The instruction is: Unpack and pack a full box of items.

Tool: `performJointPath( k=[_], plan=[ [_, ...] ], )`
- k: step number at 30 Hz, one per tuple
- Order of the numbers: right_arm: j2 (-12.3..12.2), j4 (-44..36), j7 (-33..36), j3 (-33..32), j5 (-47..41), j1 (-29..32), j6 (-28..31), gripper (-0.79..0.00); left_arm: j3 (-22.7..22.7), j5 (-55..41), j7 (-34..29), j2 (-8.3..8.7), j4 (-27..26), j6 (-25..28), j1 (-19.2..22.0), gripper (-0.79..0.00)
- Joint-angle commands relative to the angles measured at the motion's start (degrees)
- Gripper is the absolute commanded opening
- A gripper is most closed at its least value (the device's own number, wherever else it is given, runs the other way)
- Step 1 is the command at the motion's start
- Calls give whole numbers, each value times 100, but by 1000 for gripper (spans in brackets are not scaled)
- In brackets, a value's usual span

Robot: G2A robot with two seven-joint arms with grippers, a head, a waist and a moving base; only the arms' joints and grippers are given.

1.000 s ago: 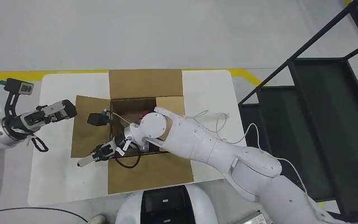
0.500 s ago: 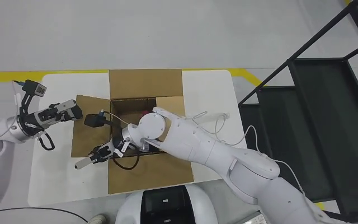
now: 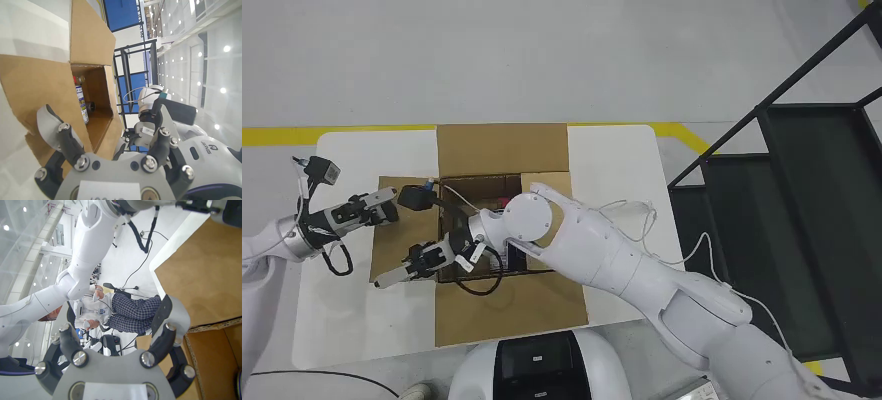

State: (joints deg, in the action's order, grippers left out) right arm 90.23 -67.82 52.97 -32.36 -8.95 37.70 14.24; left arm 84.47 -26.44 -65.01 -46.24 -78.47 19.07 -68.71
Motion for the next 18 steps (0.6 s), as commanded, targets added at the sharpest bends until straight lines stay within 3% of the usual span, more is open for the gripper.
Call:
performJointPath(
  k=[1,7,18],
  plan=[
    [-86,-95,8,-184,84,105,-46,0,-16,-6,93,-9,5,-6,-33,0],
    [-383,-635,136,-825,229,626,-102,0,-202,70,249,-55,89,-113,-29,0],
    [-811,-1741,272,-1818,573,1609,-352,0,-741,279,210,-177,484,-301,373,0]
  ],
)
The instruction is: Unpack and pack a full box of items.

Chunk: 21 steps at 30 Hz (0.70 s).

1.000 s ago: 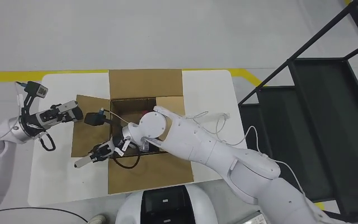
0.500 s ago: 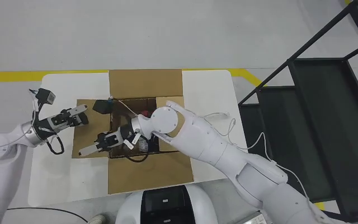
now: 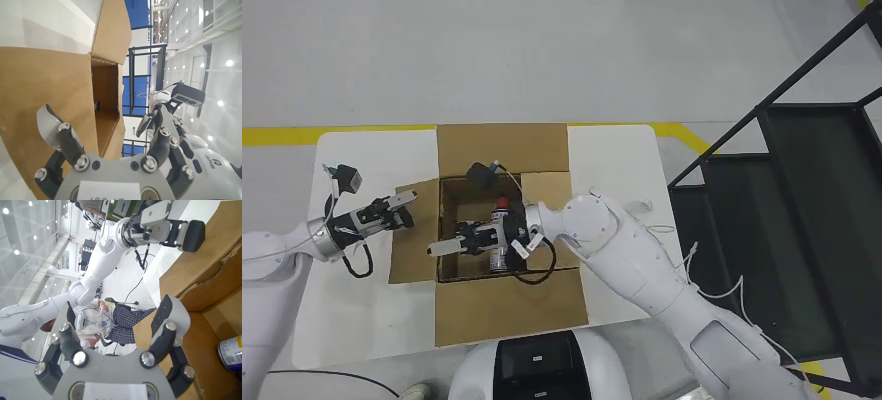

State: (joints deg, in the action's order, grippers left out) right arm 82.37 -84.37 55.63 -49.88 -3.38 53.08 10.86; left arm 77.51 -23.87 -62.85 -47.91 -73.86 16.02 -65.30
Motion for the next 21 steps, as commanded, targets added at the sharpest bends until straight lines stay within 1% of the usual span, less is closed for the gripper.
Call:
performJointPath(
  k=[1,9,14,18,21],
  plan=[
    [-54,-183,12,-136,45,149,-33,0,-94,49,-7,-21,53,-2,66,0],
    [-221,-745,38,-502,186,637,-132,0,-519,231,-78,-126,223,-1,291,0],
    [-249,-826,102,-446,202,695,-196,0,-730,320,-48,-189,335,19,396,0],
    [-245,-809,113,-335,203,625,-228,0,-751,326,-44,-209,370,68,471,0],
    [-245,-813,124,-272,217,576,-244,0,-621,380,-45,-181,287,148,457,0]
  ],
)
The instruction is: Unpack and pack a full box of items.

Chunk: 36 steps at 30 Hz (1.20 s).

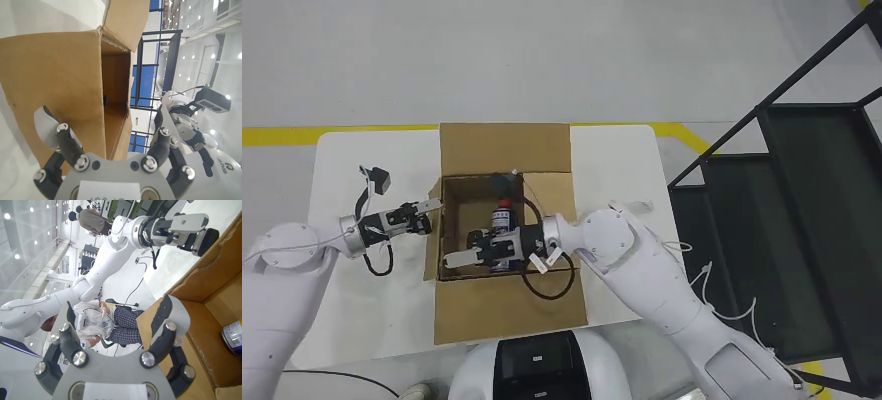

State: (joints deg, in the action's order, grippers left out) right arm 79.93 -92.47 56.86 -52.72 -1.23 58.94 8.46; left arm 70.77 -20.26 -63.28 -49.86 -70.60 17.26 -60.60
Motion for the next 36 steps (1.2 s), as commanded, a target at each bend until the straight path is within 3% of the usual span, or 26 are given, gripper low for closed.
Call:
performJointPath(
  k=[1,11,17,23,30,36],
  plan=[
    [-3,-8,0,24,12,-18,-10,0,130,29,-1,31,-94,44,-40,0],
    [-83,-129,-84,-25,144,183,-72,0,1179,-183,-185,250,-1550,200,-800,0],
    [-228,-395,-66,-452,154,598,-138,0,1244,26,-249,279,-2333,35,-972,0],
    [-443,-894,4,-1251,35,1387,-222,0,595,347,-208,187,-2515,-178,-528,0],
    [-655,-1467,70,-2218,-239,2360,-392,0,-675,784,12,-83,-2248,-325,350,0],
    [-747,-1585,96,-2616,-553,2769,-258,0,-1508,896,478,-365,-1770,-383,973,0]
  ],
)
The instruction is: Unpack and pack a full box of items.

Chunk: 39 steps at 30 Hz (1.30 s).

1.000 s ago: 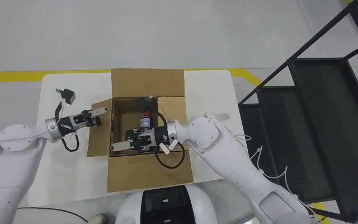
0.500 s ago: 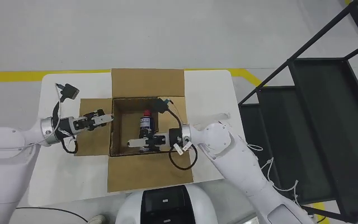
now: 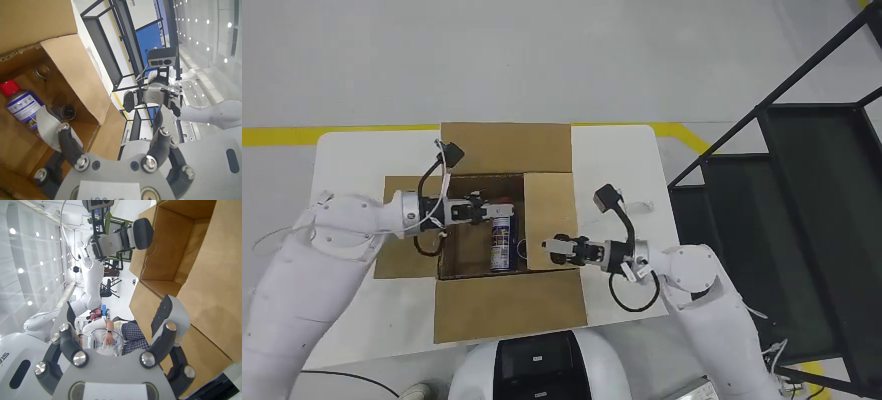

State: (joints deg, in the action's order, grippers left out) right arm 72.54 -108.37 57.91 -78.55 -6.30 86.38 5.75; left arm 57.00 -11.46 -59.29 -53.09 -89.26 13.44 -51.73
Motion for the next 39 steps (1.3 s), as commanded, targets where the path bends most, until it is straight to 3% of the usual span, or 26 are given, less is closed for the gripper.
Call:
performJointPath(
  k=[1,5,20,23,31,39],
  plan=[
    [-18,12,-15,-62,-83,48,21,0,-245,29,152,-87,197,-14,170,0],
    [-52,47,38,-96,-202,47,76,0,-536,-91,375,-236,588,-108,425,0],
    [-52,47,38,-96,-202,47,76,0,-536,-91,375,-236,588,-108,425,0],
    [-60,9,22,34,-134,29,39,0,-669,-5,693,-294,601,-170,355,0],
    [-109,45,120,233,-111,-14,21,0,-1430,-291,1181,-757,1643,-190,947,0],
    [-176,-29,157,244,-114,56,52,0,-1962,-769,1062,-1239,2732,149,1502,0]
  ],
)
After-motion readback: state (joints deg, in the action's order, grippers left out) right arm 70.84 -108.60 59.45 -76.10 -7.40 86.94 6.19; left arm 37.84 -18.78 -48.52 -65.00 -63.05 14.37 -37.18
